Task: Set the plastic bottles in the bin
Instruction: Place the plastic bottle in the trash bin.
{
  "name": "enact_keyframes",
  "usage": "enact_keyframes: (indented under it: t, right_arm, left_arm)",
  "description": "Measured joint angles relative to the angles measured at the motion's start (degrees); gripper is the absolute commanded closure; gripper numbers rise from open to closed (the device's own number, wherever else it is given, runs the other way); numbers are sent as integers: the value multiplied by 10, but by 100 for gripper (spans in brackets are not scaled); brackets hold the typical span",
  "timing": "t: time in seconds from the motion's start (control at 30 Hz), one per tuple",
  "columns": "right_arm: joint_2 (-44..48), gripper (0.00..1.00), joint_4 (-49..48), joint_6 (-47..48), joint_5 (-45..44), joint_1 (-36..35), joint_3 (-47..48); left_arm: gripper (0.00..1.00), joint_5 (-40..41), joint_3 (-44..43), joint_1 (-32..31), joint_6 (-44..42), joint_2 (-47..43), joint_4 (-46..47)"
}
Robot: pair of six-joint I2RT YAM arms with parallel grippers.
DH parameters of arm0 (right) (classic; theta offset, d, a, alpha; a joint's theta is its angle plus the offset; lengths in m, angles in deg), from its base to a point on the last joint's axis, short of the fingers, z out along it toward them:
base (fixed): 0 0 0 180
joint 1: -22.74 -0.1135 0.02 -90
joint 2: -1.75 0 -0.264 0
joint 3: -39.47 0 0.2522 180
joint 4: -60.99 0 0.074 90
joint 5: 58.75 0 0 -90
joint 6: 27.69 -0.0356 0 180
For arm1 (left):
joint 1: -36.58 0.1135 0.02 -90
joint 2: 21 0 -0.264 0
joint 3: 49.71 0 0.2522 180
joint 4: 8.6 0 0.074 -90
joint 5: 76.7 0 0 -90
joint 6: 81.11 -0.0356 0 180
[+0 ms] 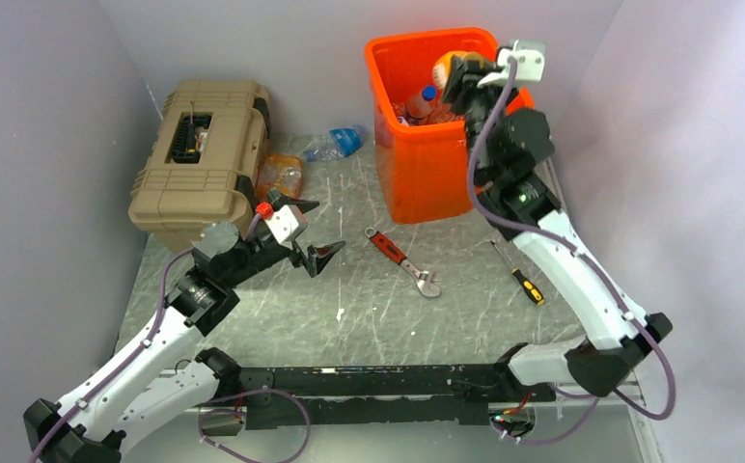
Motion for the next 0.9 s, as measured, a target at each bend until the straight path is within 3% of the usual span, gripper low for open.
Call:
enact_keyframes:
  t: [0.23,0.43,0.67,0.9]
  right_arm:
    - [-78,100,62,-87,27,168,45]
    - [-153,100,90,-189,100,250,61]
    - [-255,100,146,-230,196,257,139]
    - [-274,100,191,-214,187,235,152]
  left_arm:
    - [1,29,2,0,-9,1,0]
    - [1,37,4,-2,-16,5,-1]
    - [1,38,4,-2,-19,6,-1]
    - [1,39,4,-6,-21,12,-5]
